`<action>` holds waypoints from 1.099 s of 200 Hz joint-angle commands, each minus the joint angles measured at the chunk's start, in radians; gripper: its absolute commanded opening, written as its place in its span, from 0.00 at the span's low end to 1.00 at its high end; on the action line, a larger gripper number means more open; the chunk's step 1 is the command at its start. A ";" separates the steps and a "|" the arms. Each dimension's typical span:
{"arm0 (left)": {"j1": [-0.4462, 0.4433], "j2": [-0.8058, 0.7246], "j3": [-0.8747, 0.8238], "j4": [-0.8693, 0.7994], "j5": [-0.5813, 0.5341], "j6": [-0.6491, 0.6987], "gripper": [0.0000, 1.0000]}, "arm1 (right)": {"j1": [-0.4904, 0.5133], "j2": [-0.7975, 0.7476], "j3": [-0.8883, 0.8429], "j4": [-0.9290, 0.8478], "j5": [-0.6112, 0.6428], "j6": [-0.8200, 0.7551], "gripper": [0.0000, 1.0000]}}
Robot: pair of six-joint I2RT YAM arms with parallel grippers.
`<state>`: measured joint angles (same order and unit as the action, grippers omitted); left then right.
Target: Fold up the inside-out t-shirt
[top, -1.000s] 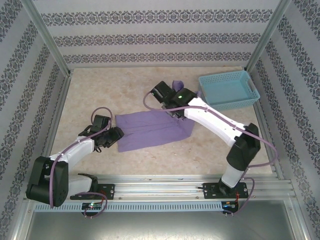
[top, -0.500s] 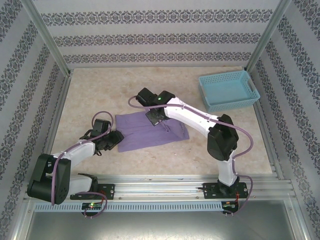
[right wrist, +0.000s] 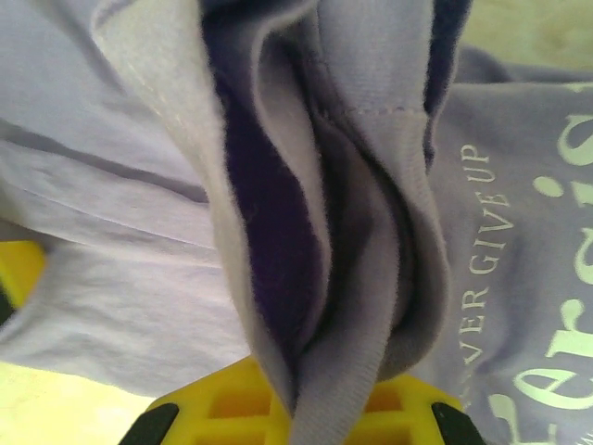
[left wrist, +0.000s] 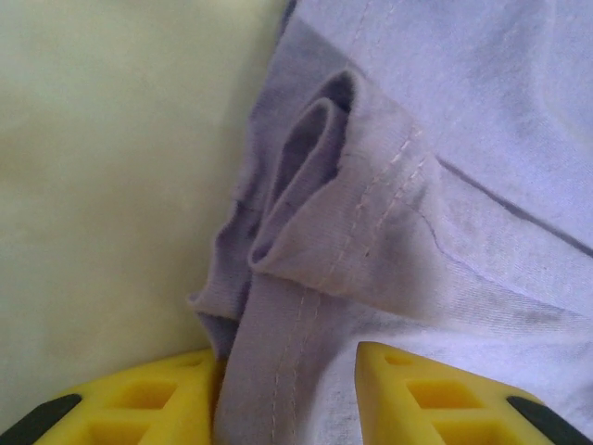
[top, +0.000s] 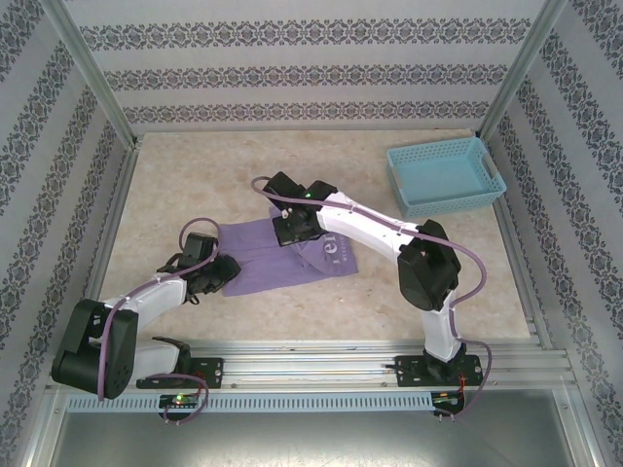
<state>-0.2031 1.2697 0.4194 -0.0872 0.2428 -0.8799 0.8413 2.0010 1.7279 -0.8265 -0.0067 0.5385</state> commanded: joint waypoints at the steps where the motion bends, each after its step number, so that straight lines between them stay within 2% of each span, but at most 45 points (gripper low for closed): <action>1: -0.065 0.088 -0.059 0.141 0.106 -0.024 0.39 | -0.003 -0.011 -0.013 0.111 -0.139 0.096 0.00; 39: -0.076 0.089 -0.067 0.139 0.104 -0.027 0.36 | 0.002 0.013 -0.026 0.210 -0.220 0.176 0.00; 86: -0.078 0.068 -0.075 0.135 0.088 -0.035 0.35 | 0.005 0.094 0.005 0.194 -0.202 0.175 0.00; 220: -0.080 0.082 -0.091 0.151 0.087 -0.034 0.35 | 0.013 0.203 0.117 0.152 -0.146 0.173 0.00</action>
<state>-0.2237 1.2572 0.3969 -0.0631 0.2016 -0.8875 0.8425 2.1643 1.8004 -0.6540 -0.1802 0.7090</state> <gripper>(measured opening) 0.348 0.070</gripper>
